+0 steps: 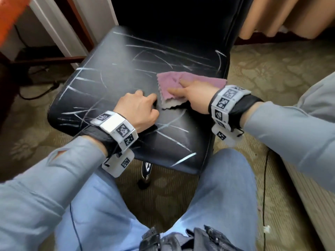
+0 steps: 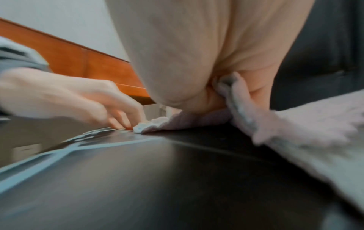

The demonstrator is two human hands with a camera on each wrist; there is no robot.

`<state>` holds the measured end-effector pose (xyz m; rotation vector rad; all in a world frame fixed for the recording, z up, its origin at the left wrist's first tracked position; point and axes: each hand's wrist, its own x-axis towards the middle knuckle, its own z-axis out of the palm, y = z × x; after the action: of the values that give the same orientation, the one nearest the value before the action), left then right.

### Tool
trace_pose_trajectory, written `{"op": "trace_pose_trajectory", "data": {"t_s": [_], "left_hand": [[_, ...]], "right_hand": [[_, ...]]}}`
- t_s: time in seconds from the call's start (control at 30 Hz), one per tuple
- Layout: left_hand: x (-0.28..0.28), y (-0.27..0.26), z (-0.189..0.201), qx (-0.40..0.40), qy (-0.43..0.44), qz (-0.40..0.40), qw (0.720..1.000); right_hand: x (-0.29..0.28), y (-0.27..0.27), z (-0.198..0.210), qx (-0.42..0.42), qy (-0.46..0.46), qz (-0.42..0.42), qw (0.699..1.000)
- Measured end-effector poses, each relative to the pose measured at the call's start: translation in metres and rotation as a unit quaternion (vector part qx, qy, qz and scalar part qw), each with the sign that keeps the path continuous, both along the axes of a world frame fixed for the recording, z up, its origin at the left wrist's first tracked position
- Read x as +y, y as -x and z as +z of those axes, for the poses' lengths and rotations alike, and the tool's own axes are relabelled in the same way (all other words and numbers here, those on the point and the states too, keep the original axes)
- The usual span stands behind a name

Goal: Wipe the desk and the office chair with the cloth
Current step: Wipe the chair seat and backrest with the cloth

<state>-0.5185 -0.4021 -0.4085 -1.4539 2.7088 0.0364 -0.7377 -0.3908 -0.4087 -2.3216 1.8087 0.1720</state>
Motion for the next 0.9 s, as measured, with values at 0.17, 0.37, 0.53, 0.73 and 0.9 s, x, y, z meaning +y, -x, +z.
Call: {"op": "trace_pose_trajectory", "data": {"t_s": [0.17, 0.37, 0.53, 0.73, 0.9], "left_hand": [[0.007, 0.005, 0.004, -0.004, -0.006, 0.025, 1.000], [0.009, 0.010, 0.010, -0.025, -0.018, 0.027, 0.999], [0.008, 0.009, 0.011, -0.029, -0.008, 0.024, 0.999], [0.007, 0.011, 0.009, -0.019, -0.004, 0.018, 1.000], [0.006, 0.017, 0.007, -0.043, 0.021, -0.007, 0.999]], "right_hand": [[-0.029, 0.034, 0.001, -0.020, -0.016, -0.110, 0.994], [-0.021, 0.013, 0.008, 0.023, -0.084, -0.083, 0.993], [-0.022, 0.012, 0.001, 0.029, -0.070, -0.024, 0.997], [-0.030, 0.023, 0.011, 0.050, -0.015, -0.061, 0.997], [-0.023, 0.027, 0.003, 0.021, -0.041, -0.038, 0.998]]}}
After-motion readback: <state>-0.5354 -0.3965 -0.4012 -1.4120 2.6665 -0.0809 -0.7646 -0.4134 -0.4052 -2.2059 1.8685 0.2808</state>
